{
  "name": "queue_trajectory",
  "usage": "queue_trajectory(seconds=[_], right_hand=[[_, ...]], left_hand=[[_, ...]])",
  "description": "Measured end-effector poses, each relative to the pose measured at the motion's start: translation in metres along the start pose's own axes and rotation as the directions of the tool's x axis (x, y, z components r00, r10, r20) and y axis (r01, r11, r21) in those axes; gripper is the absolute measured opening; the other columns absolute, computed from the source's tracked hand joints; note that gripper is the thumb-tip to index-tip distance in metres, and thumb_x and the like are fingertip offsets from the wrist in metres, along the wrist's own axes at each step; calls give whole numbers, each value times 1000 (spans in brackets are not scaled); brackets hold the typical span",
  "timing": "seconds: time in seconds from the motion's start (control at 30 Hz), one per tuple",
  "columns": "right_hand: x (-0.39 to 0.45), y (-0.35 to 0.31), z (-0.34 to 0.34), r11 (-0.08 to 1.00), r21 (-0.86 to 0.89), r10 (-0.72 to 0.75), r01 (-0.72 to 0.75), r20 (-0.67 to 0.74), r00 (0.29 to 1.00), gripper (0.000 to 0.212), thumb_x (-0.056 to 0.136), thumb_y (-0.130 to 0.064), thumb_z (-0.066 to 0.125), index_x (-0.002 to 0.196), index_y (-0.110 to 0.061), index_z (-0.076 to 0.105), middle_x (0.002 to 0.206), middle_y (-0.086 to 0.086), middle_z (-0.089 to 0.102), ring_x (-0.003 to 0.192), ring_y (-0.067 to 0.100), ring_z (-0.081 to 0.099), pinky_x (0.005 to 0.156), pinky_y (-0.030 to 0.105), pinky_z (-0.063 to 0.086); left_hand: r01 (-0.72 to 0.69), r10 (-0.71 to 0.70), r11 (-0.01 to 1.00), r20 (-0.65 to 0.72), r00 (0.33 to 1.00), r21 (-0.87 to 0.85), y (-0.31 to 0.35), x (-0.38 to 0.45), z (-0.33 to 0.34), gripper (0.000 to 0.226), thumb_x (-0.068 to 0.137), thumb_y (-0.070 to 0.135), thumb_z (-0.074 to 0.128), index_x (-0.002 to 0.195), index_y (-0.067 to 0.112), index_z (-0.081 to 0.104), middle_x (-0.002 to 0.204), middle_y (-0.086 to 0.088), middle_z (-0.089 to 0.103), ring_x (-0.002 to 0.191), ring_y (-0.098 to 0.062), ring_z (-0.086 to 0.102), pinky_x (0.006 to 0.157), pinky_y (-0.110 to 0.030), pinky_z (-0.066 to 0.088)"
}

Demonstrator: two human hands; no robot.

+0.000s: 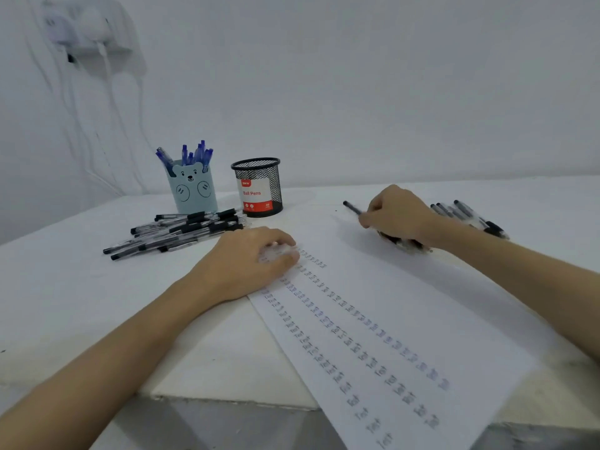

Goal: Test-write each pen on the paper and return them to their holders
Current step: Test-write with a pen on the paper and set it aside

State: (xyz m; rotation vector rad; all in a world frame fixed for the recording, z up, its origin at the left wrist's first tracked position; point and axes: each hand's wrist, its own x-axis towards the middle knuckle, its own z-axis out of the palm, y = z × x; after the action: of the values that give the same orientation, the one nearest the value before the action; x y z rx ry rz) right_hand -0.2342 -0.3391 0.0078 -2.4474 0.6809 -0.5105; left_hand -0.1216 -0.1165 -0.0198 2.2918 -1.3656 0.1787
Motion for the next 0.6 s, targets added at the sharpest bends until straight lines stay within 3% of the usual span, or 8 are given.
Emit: queue_trajectory(seconds=[0.07,0.13,0.33,0.47,0.6], right_hand=[[5,10,-1,976,-216,-42,33,-37,998,22,83,-18,60,90,1,67,87,13,67,74,25,58,65,28,47],[7,18,-3,947,-315,-86,64,-55,995,28,84,-20,59,100,1,65,103,17,66,91,31,60,76,35,51],[5,22,-5,869,-486,-130,92,-45,990,19,88,-21,51,98,-6,59,97,10,63,87,27,58,63,29,40],[3,21,-5,835,-539,-181,111,-79,980,25,93,-28,47,102,-7,57,96,8,62,89,27,57,66,31,38],[-6,-6,-8,860,-459,-312,222,-128,942,25,93,-32,50,94,-10,61,69,-3,51,83,25,54,63,30,32]], left_hand=[[-3,0,1000,81,997,28,-3,-1,-1,66,63,78,32,114,45,56,125,22,54,116,-3,48,104,-34,36],[10,-8,1000,117,993,-12,-5,-1,-4,64,61,77,34,115,48,53,128,22,52,119,-5,47,108,-37,32],[85,-76,995,134,988,-60,-12,0,-12,46,69,61,51,113,48,56,130,19,52,124,-7,44,109,-36,31],[75,-62,991,118,991,-109,-13,-2,-10,30,85,48,60,114,45,57,129,18,52,122,-6,44,105,-31,32],[47,-36,991,84,996,-129,-13,-10,-18,25,91,40,54,117,40,57,124,21,52,117,0,45,97,-25,33]])
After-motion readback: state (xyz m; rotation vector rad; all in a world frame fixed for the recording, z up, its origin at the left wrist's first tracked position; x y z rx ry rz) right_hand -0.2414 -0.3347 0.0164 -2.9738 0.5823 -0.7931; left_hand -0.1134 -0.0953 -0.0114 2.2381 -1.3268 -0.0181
